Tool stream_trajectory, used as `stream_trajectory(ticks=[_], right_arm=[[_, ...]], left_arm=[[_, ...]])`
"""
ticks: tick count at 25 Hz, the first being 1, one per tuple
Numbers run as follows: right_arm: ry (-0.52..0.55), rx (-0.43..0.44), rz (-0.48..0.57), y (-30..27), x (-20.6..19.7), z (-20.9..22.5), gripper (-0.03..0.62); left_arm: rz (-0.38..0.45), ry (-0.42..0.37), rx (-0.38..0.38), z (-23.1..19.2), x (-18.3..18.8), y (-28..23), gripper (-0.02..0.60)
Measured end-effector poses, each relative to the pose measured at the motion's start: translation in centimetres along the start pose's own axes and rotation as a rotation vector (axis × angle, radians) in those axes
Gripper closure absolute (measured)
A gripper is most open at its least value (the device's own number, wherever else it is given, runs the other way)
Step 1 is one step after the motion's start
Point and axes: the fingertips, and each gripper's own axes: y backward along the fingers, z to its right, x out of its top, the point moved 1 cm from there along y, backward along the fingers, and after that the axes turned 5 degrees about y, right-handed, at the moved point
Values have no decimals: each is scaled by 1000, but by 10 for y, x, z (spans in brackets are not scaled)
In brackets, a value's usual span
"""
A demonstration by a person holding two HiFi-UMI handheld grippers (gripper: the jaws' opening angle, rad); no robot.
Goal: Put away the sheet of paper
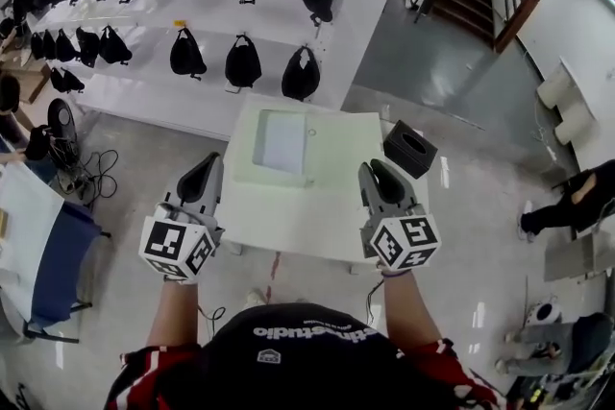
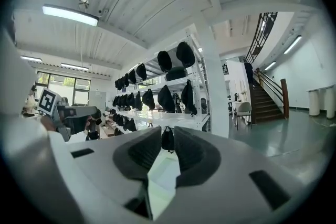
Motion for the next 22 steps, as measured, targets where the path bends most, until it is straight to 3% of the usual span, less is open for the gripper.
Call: stream_trajectory(ticks=[8, 22], right_arm=[[36, -21, 59, 28, 27, 30, 557], [59, -51, 49, 36, 29, 43, 591]], left_arm=[[35, -21, -13, 41, 15, -14, 577], [53, -47, 8, 57, 31, -11, 577]])
